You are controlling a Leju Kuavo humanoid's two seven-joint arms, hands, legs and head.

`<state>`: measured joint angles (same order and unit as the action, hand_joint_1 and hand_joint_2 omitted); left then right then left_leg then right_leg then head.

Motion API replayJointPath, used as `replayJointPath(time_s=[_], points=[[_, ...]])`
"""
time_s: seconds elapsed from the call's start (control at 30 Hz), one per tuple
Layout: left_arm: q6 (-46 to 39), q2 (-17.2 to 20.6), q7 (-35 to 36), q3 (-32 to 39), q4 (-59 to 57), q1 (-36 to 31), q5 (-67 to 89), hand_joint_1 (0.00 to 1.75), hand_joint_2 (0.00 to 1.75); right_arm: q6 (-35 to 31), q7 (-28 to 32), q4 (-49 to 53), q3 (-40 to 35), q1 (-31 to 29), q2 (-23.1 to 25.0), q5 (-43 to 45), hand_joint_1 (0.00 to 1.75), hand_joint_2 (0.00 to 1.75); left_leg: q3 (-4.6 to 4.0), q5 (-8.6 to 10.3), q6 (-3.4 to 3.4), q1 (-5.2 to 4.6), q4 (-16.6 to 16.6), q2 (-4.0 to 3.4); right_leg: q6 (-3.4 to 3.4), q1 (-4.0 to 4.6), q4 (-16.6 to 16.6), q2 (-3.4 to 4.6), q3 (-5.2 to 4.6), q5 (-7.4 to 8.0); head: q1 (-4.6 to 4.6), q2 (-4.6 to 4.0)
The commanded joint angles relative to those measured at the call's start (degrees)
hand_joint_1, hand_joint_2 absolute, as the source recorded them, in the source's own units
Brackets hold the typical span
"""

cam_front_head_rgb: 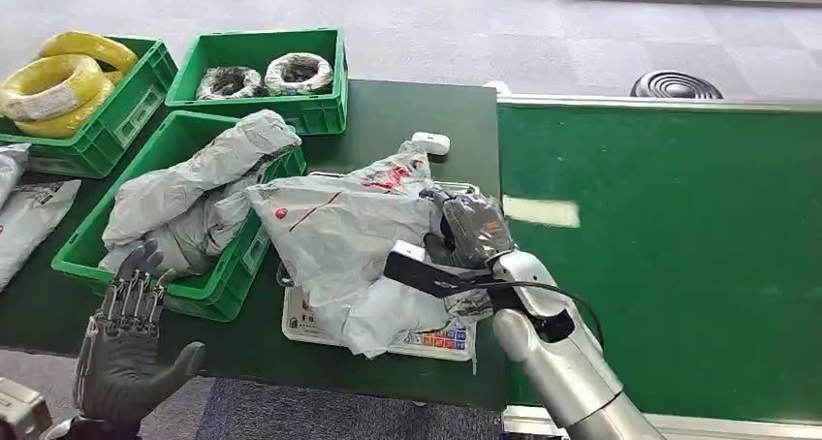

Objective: Moved the parcel from conveyor to table for the left to box.

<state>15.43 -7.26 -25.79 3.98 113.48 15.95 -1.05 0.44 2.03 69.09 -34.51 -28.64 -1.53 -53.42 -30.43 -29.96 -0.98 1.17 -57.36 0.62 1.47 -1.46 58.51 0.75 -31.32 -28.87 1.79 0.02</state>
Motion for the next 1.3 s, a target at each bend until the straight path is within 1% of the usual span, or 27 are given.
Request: replayJointPath(time_s=[0.03, 0.07, 0.1, 0.17, 0.23, 0.3, 0.37, 0.4, 0.43, 0.47, 0.5, 0.53, 0.57, 0.6, 0.63, 0.7, 0.73, 0.8, 0.87, 0.97, 1.0, 1.07, 1.1, 1.13, 1.2, 1.23, 1.3], points=[[0.5, -0.9, 0.8, 1.4, -0.9, -1.5, 0.3, 0.00, 1.75, -0.6, -1.2, -5.6, 0.3, -2.8, 2.1, -0.5, 0.00, 1.75, -0.05, 0.14, 0.11, -0.03, 0.2, -0.17, -0.13, 0.01, -0.1, 0.04, -0.10, 0.18, -0.02, 0.00], [0.8, -1.0, 1.1, 1.5, -0.7, -2.0, 0.6, 0.00, 1.75, -1.6, -3.9, -5.9, 1.5, -2.8, 2.4, -1.9, 0.00, 1.75, -0.03, 0.09, 0.09, -0.02, 0.1, -0.12, -0.11, 0.01, -0.1, 0.01, -0.07, 0.11, 0.00, 0.00], [0.8, -1.1, 1.6, 1.6, -0.6, -2.7, 0.9, 0.00, 1.75, -1.9, -4.7, -6.0, 2.1, -2.9, 2.6, -2.4, 0.00, 1.75, -0.06, 0.10, 0.08, -0.03, 0.1, -0.07, -0.12, 0.00, -0.1, -0.04, -0.07, 0.10, -0.02, 0.00], [1.4, -1.0, 2.4, 1.7, -0.5, -3.5, 1.4, 0.00, 1.75, -2.2, -5.3, -6.6, 3.9, -3.0, 3.3, -3.8, 0.00, 1.75, -0.06, 0.04, 0.04, -0.02, 0.0, -0.01, -0.07, -0.01, 0.0, -0.05, -0.06, 0.03, -0.02, 0.00], [-2.6, -0.5, 2.9, 0.5, -0.7, -4.1, 10.3, 0.00, 1.75, -3.0, -6.1, -7.7, 5.3, -3.1, 4.0, -6.3, 0.00, 1.75, -0.08, 0.08, 0.05, -0.03, 0.0, -0.03, -0.11, 0.00, 0.0, -0.07, -0.09, 0.08, -0.02, 0.00], [-3.7, 0.5, 4.2, -1.5, -1.7, -4.7, 13.9, 0.00, 1.75, -3.5, -5.7, -8.8, 6.4, -3.5, 4.6, -5.8, 0.00, 1.75, -0.07, 0.12, 0.06, -0.03, 0.1, -0.09, -0.14, 0.00, -0.1, -0.02, -0.10, 0.13, -0.02, 0.00], [-6.4, 2.2, 6.0, -6.1, -4.2, -7.6, 18.8, 0.00, 1.75, -4.9, -0.4, -8.3, 10.2, -2.8, 6.0, -0.3, 0.00, 1.75, -0.08, 0.15, 0.05, -0.02, 0.1, -0.05, -0.14, 0.01, -0.1, -0.06, -0.10, 0.14, -0.02, 0.00], [-7.2, 2.9, 6.9, -8.1, -5.5, -9.5, 20.2, 0.00, 1.75, -4.4, 1.5, -6.8, 11.6, -2.1, 6.4, 2.7, 0.00, 1.75, -0.12, 0.18, 0.06, -0.04, 0.1, 0.08, -0.14, -0.01, -0.1, -0.19, -0.12, 0.12, 0.00, 0.00], [-8.4, 4.0, 7.5, -10.7, -7.8, -12.6, 21.3, 0.00, 1.75, -2.3, 4.3, -4.5, 13.3, -1.0, 6.6, 7.9, 0.00, 1.75, -0.12, 0.14, 0.04, -0.04, 0.0, 0.21, -0.10, -0.02, 0.0, -0.29, -0.09, 0.05, -0.02, 0.00], [-8.8, 4.6, 7.8, -12.2, -9.4, -14.4, 21.6, 0.00, 1.75, -1.1, 6.7, -3.0, 14.1, -0.3, 6.5, 11.5, 0.00, 1.75, -0.17, 0.22, 0.06, -0.04, 0.1, 0.28, -0.14, -0.01, -0.1, -0.39, -0.10, 0.11, 0.00, 0.00], [-9.9, 5.2, 8.4, -13.9, -11.9, -17.0, 21.7, 0.00, 1.75, -0.9, 6.9, -1.0, 14.1, 0.7, 5.8, 12.7, 0.00, 1.75, -0.17, 0.26, 0.07, -0.05, 0.1, 0.31, -0.16, -0.01, -0.1, -0.45, -0.11, 0.13, -0.02, 0.00], [-10.9, 6.1, 8.9, -16.0, -15.2, -20.1, 22.3, 0.00, 1.75, -1.0, 9.1, 1.8, 14.4, 2.3, 5.1, 15.4, 0.00, 1.75, -0.12, 0.21, 0.06, -0.05, 0.1, 0.40, -0.10, -0.02, -0.1, -0.50, -0.02, 0.05, -0.02, 0.00], [-12.7, 6.6, 9.2, -17.4, -17.7, -22.2, 23.8, 0.00, 1.75, -0.9, 9.8, 3.5, 14.4, 3.3, 4.6, 16.9, 0.00, 1.75, -0.19, 0.34, 0.09, -0.04, 0.1, 0.60, -0.14, 0.00, -0.2, -0.72, -0.01, 0.11, -0.02, 0.00], [-13.3, 6.6, 9.3, -17.9, -18.8, -23.2, 23.8, 0.00, 1.75, -0.8, 9.8, 4.2, 14.2, 3.7, 4.3, 17.1, 0.00, 1.75, -0.06, 0.19, 0.08, -0.04, 0.0, 0.43, -0.07, -0.02, -0.1, -0.50, 0.03, 0.03, -0.02, 0.00], [-13.5, 6.6, 9.3, -18.0, -19.1, -23.4, 23.8, 0.00, 1.75, -0.8, 9.8, 4.3, 14.1, 3.8, 4.2, 17.2, 0.00, 1.75, -0.13, 0.31, 0.11, -0.05, 0.1, 0.53, -0.12, -0.02, -0.2, -0.65, 0.03, 0.12, -0.02, 0.00], [-13.8, 7.0, 9.2, -18.3, -19.0, -23.2, 23.7, 0.00, 1.75, -0.8, 9.8, 4.3, 13.9, 3.7, 4.2, 17.3, 0.00, 1.75, 0.01, 0.11, 0.08, -0.06, 0.0, 0.21, -0.04, -0.04, 0.0, -0.25, 0.05, 0.06, 0.00, 0.00], [-14.0, 7.3, 9.2, -18.4, -18.6, -22.9, 23.5, 0.00, 1.75, -0.8, 9.7, 4.0, 13.8, 3.6, 4.2, 17.4, 0.00, 1.75, 0.00, 0.16, 0.11, -0.05, 0.1, 0.15, -0.10, -0.02, -0.1, -0.23, 0.03, 0.13, -0.04, 0.00], [-15.2, 8.2, 10.3, -21.3, -20.5, -25.7, 26.6, 0.00, 1.75, -1.6, 10.6, 5.7, 14.0, 4.8, 3.5, 19.9, 0.00, 1.75, -0.03, 0.17, 0.10, -0.05, 0.1, 0.05, -0.15, -0.02, -0.1, -0.19, -0.01, 0.15, -0.02, 0.00], [-17.8, 7.4, 13.6, -25.0, -23.7, -29.9, 32.0, 0.00, 1.75, -1.4, 11.5, 8.9, 13.6, 7.0, 1.8, 22.5, 0.00, 1.75, -0.09, 0.17, 0.08, -0.03, 0.0, 0.27, -0.13, 0.00, -0.1, -0.38, -0.03, 0.10, -0.02, 0.00], [-18.3, 6.7, 14.4, -25.9, -24.6, -31.0, 32.4, 0.00, 1.75, -1.4, 11.6, 9.8, 13.3, 7.7, 1.3, 22.7, 0.00, 1.75, -0.22, 0.35, 0.13, -0.01, 0.1, 0.58, -0.18, 0.04, -0.2, -0.74, -0.09, 0.19, 0.00, 0.00], [-18.3, 6.7, 14.4, -25.9, -24.6, -31.0, 32.4, 0.00, 1.75, -1.4, 11.6, 9.8, 13.3, 7.7, 1.3, 22.7, 0.00, 1.75, -0.11, 0.12, 0.08, -0.04, 0.0, 0.22, -0.08, -0.01, -0.1, -0.29, -0.11, 0.08, 0.00, 0.00], [-18.4, 6.9, 14.6, -26.4, -24.6, -31.2, 32.5, 0.00, 1.75, -1.6, 11.6, 10.0, 13.2, 7.9, 1.2, 23.3, 0.00, 1.75, -0.14, 0.15, 0.12, -0.05, 0.0, 0.11, -0.11, -0.01, -0.1, -0.19, -0.13, 0.15, 0.00, 0.00], [-19.5, 6.3, 16.5, -26.7, -25.5, -31.8, 33.6, 0.00, 1.75, -1.2, 12.1, 10.5, 13.2, 8.4, 0.9, 24.5, 0.00, 1.75, -0.10, 0.10, 0.10, -0.03, 0.0, -0.03, -0.10, -0.01, -0.1, -0.09, -0.13, 0.13, -0.02, 0.00], [-19.9, 5.4, 19.1, -27.6, -27.2, -33.1, 34.5, 0.00, 1.75, -1.5, 12.8, 11.5, 12.9, 9.5, 0.4, 25.9, 0.00, 1.75, -0.12, 0.18, 0.12, -0.05, 0.1, -0.01, -0.15, -0.01, -0.1, -0.15, -0.13, 0.18, -0.02, 0.00], [-19.8, 4.7, 23.9, -29.3, -30.3, -34.8, 36.2, 0.00, 1.75, -2.4, 13.7, 12.6, 12.1, 10.3, 0.1, 27.5, 0.00, 1.75, -0.13, 0.13, 0.08, -0.02, 0.0, 0.18, -0.12, 0.01, -0.1, -0.28, -0.13, 0.09, 0.00, 0.00], [-18.3, 4.8, 26.4, -30.5, -32.9, -35.9, 36.2, 0.00, 1.75, -3.2, 14.3, 13.2, 11.3, 10.4, 0.1, 28.4, 0.00, 1.75, -0.17, 0.20, 0.10, -0.02, 0.0, 0.34, -0.14, 0.01, -0.1, -0.42, -0.11, 0.11, -0.02, 0.00], [-16.0, 5.4, 29.7, -32.8, -37.2, -37.2, 39.2, 0.00, 1.75, -5.5, 15.2, 15.0, 10.6, 10.1, 0.3, 28.8, 0.00, 1.75, -0.14, 0.20, 0.11, -0.04, 0.0, 0.24, -0.15, 0.00, -0.1, -0.34, -0.13, 0.15, -0.02, 0.00]])
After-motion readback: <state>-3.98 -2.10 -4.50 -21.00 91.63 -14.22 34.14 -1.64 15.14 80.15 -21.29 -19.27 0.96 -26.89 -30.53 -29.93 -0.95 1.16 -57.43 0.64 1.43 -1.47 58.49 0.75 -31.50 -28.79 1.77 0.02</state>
